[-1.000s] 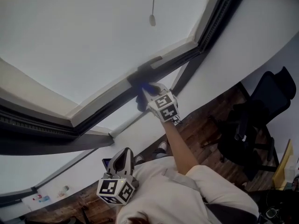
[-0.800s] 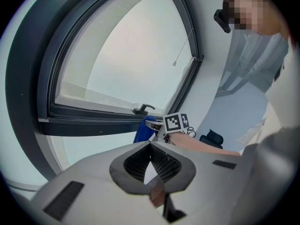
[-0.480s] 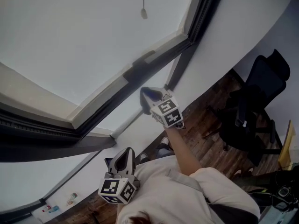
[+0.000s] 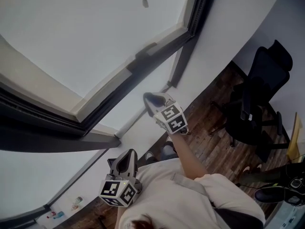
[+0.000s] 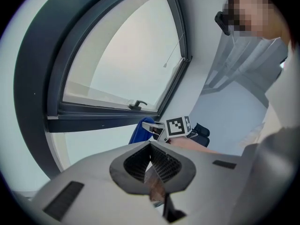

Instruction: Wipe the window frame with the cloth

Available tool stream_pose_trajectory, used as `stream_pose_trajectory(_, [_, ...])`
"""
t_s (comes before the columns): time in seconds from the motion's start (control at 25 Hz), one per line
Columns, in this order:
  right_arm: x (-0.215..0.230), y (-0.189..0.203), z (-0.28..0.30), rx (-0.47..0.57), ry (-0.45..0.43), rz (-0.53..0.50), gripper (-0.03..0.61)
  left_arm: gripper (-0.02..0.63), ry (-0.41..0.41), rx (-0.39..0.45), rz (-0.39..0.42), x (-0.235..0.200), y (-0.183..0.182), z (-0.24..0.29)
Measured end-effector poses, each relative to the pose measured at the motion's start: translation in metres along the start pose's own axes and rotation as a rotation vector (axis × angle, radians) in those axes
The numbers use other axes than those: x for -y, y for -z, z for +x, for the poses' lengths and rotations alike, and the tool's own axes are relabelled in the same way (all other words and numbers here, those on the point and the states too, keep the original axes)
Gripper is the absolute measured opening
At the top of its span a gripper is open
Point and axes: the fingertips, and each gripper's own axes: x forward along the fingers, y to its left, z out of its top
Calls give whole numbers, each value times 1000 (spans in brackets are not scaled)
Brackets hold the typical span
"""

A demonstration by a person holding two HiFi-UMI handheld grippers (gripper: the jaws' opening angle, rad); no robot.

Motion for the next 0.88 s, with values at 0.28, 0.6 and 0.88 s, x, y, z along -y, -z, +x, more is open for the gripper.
stream_pose_trajectory(0.28, [-35,3,-3,-2,-43,-12,49,5,-21,3,-21,-2,11,-19])
stream_pose_trajectory(0.6, [-85,-16,10,19,-134,-107,49,5,-56,33,-52,-5,18,-36])
stream_pose_trajectory(0.88, [-143,-43,40,40,-258,-204,49,5,-93,78,-69,-8,17,-49])
